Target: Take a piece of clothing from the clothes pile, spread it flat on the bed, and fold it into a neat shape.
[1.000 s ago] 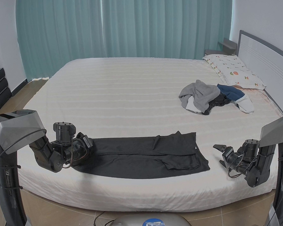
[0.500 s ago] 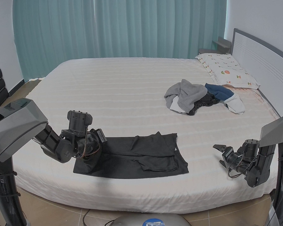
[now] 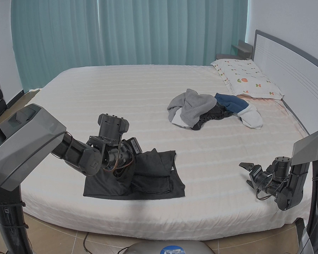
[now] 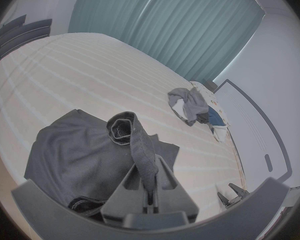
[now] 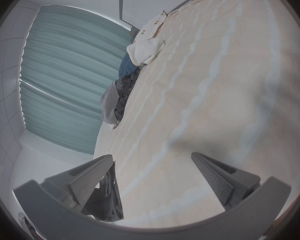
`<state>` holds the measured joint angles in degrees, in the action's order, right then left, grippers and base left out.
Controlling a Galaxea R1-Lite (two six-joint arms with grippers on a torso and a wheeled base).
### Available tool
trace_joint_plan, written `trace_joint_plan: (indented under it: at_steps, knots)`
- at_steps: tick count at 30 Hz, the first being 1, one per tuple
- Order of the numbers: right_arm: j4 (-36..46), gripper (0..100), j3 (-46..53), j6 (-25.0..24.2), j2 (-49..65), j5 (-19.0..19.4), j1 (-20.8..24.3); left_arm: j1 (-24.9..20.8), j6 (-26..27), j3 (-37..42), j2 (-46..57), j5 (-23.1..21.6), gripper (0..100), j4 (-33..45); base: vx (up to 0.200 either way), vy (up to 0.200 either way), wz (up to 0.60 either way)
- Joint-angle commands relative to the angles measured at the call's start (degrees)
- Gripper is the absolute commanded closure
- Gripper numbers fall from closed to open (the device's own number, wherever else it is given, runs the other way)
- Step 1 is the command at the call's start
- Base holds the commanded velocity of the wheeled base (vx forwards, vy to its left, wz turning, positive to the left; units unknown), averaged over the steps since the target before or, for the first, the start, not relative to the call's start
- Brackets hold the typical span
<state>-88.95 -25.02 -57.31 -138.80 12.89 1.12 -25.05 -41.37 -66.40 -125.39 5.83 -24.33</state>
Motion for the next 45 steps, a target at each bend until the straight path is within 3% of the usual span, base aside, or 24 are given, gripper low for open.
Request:
trace_joint_plan:
  at_steps: [1, 20, 21, 34, 40, 45]
  knots:
    - [-0.8, 0, 0.0, 0.1, -0.2, 0.0, 0.0, -1.1, -0.3, -2.0, -1.7, 0.1, 100, 0.3, 0.000, -0.200, 0.00]
    - [-0.8, 0, 0.1, 0.4, -0.8, -0.3, 0.5, -4.5, -7.0, -13.9, -10.5, 1.0, 100, 5.7, 0.000, 0.000, 0.00]
    - [-0.8, 0, 0.1, 0.4, -0.8, -0.3, 0.5, -4.5, -7.1, -13.9, -10.6, 1.0, 0, 5.7, 0.000, 0.000, 0.00]
    - [-0.8, 0, 0.1, 0.8, -0.8, -0.3, 0.5, -4.6, -9.6, -10.7, -6.8, 1.3, 0, 7.7, 0.000, 0.000, 0.00]
    - [-0.8, 0, 0.1, 0.8, -0.8, -0.3, 0.6, 0.6, -12.8, 0.0, -0.9, 0.1, 0, 6.6, 0.000, 0.000, 0.00]
    - [-0.8, 0, 0.1, 0.8, -0.8, -0.3, 0.6, 4.4, -14.9, 5.9, 0.9, -2.8, 0, 2.5, -0.200, 0.000, 0.00]
